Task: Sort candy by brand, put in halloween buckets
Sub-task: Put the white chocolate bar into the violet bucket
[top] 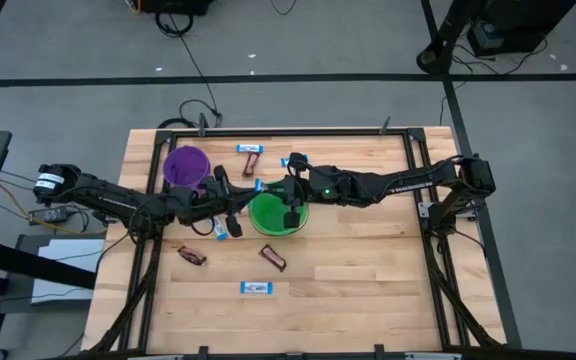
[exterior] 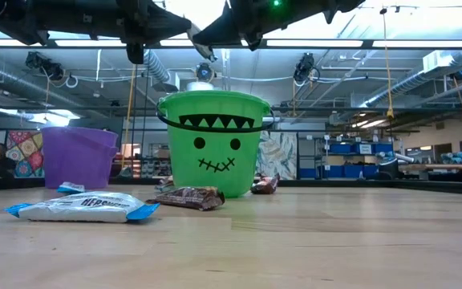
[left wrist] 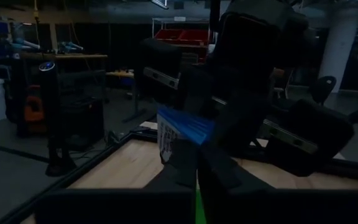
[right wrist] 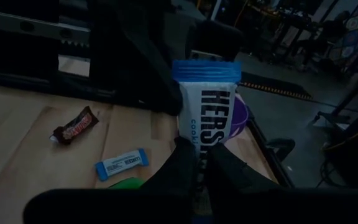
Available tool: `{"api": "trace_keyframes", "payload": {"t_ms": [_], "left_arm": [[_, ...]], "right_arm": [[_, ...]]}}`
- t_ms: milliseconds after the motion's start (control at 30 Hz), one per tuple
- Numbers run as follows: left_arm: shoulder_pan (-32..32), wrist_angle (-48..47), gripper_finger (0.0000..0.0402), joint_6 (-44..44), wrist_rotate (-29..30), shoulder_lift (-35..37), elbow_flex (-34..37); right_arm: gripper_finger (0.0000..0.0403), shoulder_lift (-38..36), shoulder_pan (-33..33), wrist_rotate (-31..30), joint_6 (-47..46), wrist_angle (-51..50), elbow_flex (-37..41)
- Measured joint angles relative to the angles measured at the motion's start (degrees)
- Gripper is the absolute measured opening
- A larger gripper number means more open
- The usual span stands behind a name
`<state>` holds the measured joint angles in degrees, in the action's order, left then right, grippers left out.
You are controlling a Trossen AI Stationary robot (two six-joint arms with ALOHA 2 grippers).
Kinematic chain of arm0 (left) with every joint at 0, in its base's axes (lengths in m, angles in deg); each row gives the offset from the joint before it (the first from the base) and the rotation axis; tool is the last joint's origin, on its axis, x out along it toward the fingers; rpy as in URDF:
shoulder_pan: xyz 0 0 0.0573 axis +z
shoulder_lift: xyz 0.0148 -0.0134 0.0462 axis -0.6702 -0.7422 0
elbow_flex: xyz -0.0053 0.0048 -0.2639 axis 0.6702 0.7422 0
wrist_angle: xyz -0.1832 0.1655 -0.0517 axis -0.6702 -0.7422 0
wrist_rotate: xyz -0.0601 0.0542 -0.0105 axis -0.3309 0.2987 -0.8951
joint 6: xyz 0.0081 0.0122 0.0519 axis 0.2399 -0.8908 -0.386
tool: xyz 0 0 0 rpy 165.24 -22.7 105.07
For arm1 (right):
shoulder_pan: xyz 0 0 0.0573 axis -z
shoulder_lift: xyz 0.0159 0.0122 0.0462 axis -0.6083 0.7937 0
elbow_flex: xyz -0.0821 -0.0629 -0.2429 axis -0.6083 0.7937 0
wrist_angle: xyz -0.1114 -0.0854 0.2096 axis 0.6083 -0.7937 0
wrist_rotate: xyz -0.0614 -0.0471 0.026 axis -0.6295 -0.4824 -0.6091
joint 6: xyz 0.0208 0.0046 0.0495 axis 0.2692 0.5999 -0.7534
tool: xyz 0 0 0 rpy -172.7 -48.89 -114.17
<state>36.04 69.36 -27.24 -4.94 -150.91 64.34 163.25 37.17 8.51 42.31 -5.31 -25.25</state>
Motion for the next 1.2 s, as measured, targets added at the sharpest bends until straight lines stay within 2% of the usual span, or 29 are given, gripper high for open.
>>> {"api": "trace_keyframes", "payload": {"t_ms": [333, 500, 867, 967, 1200], "left_arm": [[0.0, 0.4, 0.0013, 0.47, 0.35, 0.0, 0.0], [0.0, 0.67, 0.0056, 1.21, 0.55, 0.0, 0.0], [0.04, 1.38, 0.0199, 0.34, 1.19, 0.11, -0.05], [0.04, 2.84, 0.0215, 0.67, 1.4, -0.67, -0.11], [0.09, 8.56, 0.0218, 1.78, 1.72, -4.54, -0.22]], "right_arm": [[0.0034, 0.02, 0.0, 0.07, -0.69, 0.08, 0.0], [0.0034, 0.05, -0.07, 0.67, -0.92, 0.13, 0.01], [0.0034, 0.15, -0.79, 1.22, -0.91, 1.69, 0.11], [0.0034, 0.17, -0.81, 1.5, -1.3, 2.17, 0.11], [0.0034, 0.28, -0.85, 1.41, -1.33, 2.32, 0.15]]}}
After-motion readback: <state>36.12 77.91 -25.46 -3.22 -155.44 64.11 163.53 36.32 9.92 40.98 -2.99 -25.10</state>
